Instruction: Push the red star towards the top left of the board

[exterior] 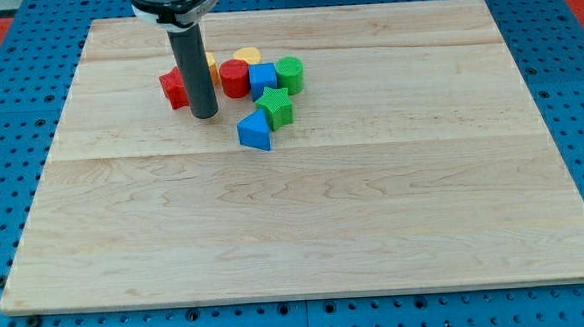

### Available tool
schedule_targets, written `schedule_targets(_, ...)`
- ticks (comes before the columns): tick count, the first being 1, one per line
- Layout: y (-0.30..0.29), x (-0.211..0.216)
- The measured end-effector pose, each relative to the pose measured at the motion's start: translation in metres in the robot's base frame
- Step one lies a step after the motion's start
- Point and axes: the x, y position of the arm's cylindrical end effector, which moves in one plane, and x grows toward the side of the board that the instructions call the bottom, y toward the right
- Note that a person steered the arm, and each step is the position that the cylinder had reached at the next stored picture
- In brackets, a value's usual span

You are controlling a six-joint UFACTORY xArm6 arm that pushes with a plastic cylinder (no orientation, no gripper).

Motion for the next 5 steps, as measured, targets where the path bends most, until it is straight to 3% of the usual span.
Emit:
schedule_targets(3, 0.025, 0.019)
schedule_targets(5, 0.008, -0.010)
